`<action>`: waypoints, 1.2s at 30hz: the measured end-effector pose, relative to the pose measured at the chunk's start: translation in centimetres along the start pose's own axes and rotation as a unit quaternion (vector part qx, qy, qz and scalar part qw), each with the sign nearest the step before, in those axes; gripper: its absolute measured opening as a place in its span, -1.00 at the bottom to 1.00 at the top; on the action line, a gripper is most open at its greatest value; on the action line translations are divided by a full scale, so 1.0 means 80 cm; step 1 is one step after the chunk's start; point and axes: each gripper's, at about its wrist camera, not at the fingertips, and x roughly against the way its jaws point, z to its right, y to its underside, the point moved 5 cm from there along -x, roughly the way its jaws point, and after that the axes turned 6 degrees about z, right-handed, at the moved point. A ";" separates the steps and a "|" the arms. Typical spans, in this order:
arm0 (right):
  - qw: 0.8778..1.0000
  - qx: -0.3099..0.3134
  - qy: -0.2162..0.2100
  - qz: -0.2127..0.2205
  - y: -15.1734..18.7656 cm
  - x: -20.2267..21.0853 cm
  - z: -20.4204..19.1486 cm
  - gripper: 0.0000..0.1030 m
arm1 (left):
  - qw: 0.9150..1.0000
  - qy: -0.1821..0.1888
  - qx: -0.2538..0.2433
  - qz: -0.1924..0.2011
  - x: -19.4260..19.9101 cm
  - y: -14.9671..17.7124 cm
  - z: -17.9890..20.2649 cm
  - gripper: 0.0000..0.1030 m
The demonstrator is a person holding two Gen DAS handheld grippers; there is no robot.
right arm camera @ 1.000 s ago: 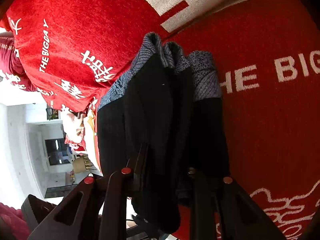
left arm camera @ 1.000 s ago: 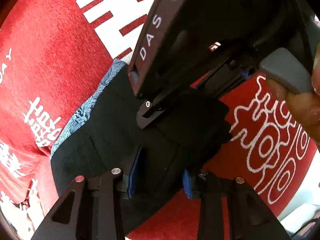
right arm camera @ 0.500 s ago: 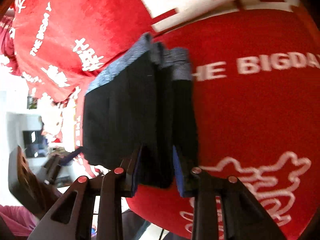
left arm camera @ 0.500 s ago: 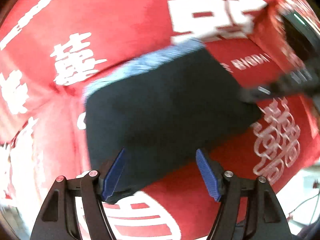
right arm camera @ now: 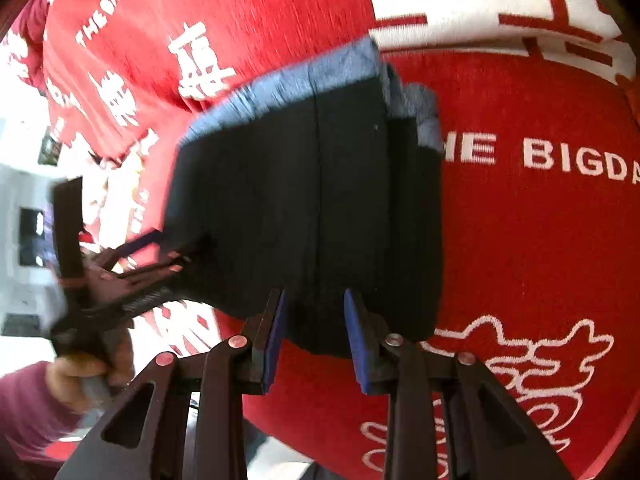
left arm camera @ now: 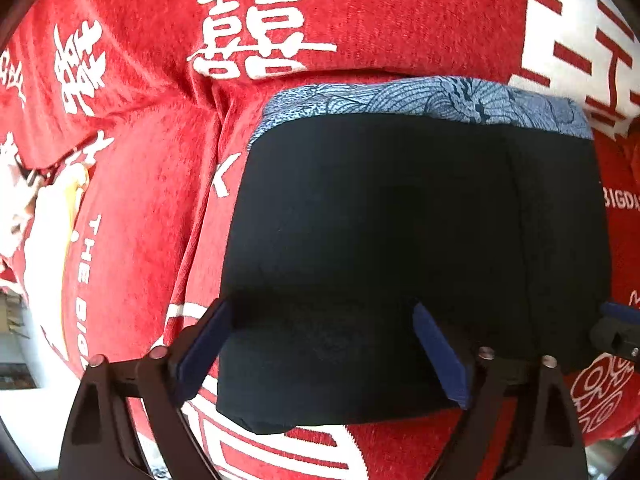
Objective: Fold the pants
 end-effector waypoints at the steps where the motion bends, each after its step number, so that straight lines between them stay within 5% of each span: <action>1: 1.000 0.001 -0.001 0.003 0.000 0.000 0.001 -0.37 | 1.000 0.000 -0.002 0.000 0.001 -0.001 0.001 0.86; 3: 1.000 0.004 -0.003 0.004 0.000 -0.001 0.001 -0.37 | 1.000 0.002 0.004 -0.006 -0.001 -0.001 -0.002 0.98; 36: 0.999 -0.033 0.001 0.014 -0.003 0.008 0.008 -0.32 | 0.999 0.034 0.022 -0.024 -0.013 -0.003 -0.015 0.99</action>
